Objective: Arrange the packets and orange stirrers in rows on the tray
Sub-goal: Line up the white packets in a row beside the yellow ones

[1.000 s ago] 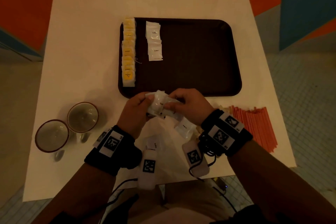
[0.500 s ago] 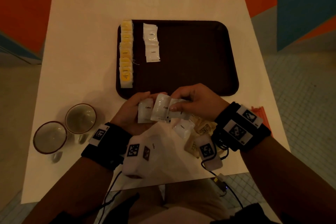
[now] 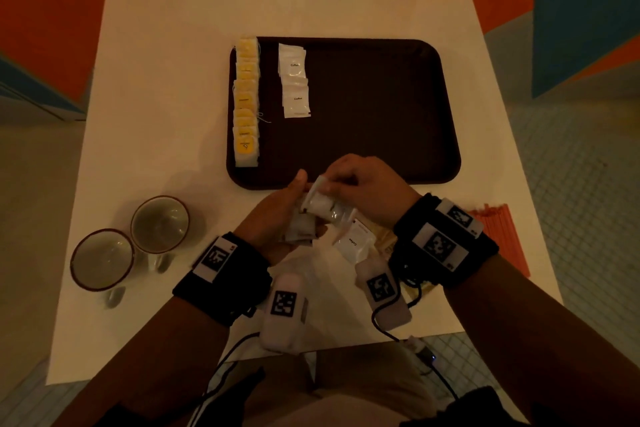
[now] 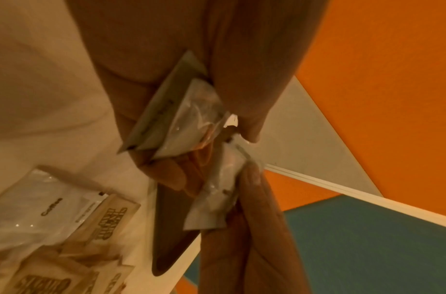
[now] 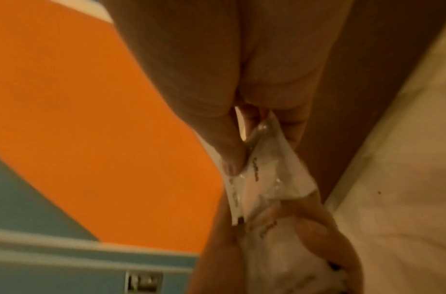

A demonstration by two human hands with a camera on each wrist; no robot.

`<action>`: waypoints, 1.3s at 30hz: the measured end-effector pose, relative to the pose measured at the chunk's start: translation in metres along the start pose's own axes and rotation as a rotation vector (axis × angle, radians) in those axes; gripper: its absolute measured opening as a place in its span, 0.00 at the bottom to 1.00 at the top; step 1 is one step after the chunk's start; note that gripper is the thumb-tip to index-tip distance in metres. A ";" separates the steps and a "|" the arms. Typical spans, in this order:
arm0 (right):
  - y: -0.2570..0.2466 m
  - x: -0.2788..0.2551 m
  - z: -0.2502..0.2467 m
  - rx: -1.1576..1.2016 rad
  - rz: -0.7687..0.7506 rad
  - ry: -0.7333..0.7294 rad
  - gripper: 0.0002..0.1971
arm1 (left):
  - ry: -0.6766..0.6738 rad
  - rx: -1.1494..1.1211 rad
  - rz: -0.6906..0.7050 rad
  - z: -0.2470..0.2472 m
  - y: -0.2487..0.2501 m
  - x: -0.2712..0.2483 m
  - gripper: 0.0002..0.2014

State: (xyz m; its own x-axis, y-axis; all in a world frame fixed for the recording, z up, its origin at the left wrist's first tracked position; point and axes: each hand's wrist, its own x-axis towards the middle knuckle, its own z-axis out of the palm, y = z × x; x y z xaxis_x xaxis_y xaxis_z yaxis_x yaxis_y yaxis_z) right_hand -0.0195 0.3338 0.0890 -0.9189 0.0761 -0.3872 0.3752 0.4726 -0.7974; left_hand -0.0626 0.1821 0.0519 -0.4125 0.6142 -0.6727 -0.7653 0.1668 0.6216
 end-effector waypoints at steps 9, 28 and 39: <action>0.007 -0.004 -0.005 0.601 0.189 0.151 0.02 | 0.051 -0.120 -0.036 -0.007 -0.005 0.001 0.30; 0.025 -0.008 0.039 -0.277 -0.419 0.145 0.11 | 0.043 -0.195 0.048 -0.014 0.004 0.004 0.25; -0.003 -0.003 0.010 -0.195 -0.422 0.204 0.02 | 0.150 -0.257 0.123 -0.026 0.001 0.010 0.23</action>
State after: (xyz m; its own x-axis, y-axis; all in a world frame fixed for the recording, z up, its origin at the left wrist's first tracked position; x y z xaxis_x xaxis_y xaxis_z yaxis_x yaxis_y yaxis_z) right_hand -0.0169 0.3229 0.0877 -0.9979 0.0035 0.0640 -0.0462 0.6524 -0.7564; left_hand -0.0808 0.1682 0.0356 -0.5634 0.4939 -0.6623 -0.7970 -0.1137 0.5932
